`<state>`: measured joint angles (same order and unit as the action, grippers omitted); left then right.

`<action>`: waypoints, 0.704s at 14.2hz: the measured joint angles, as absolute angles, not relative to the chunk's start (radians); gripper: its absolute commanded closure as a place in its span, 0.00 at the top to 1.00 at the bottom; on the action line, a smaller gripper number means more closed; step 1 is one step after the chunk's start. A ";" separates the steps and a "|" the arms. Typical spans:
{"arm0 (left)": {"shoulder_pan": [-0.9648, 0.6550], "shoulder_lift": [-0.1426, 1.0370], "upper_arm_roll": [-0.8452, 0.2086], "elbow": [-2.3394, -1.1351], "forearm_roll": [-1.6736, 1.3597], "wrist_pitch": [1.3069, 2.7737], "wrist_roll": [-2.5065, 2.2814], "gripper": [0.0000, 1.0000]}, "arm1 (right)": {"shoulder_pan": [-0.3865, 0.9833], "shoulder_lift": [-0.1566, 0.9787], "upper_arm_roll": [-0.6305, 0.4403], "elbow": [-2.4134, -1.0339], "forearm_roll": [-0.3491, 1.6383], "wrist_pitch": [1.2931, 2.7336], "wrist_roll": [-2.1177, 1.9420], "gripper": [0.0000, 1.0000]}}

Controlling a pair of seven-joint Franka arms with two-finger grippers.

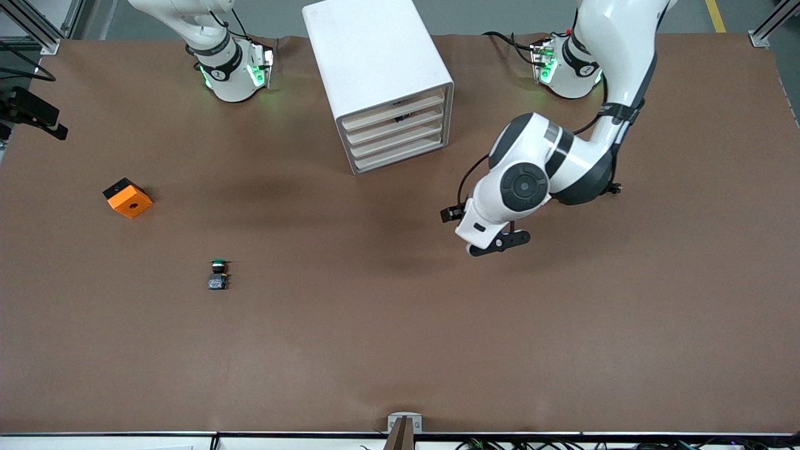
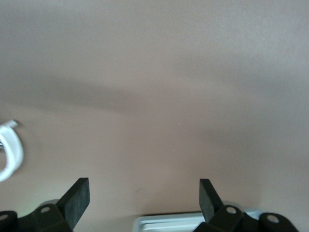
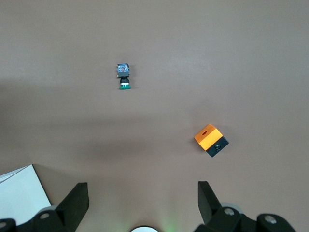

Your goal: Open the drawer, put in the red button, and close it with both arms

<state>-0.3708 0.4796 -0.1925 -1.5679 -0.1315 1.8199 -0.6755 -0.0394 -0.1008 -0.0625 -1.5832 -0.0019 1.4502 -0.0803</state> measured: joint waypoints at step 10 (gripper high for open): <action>0.013 0.174 -0.194 -1.612 -0.131 1.400 0.074 1.00 | -0.039 -0.101 -0.061 -1.583 -0.003 1.454 -0.083 1.00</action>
<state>0.0128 0.1744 -0.1943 -1.6120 -0.1307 1.4003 0.0745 -0.0391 -0.1008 -0.0615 -1.5834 -0.0026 1.4542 -0.0832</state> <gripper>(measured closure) 0.000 0.000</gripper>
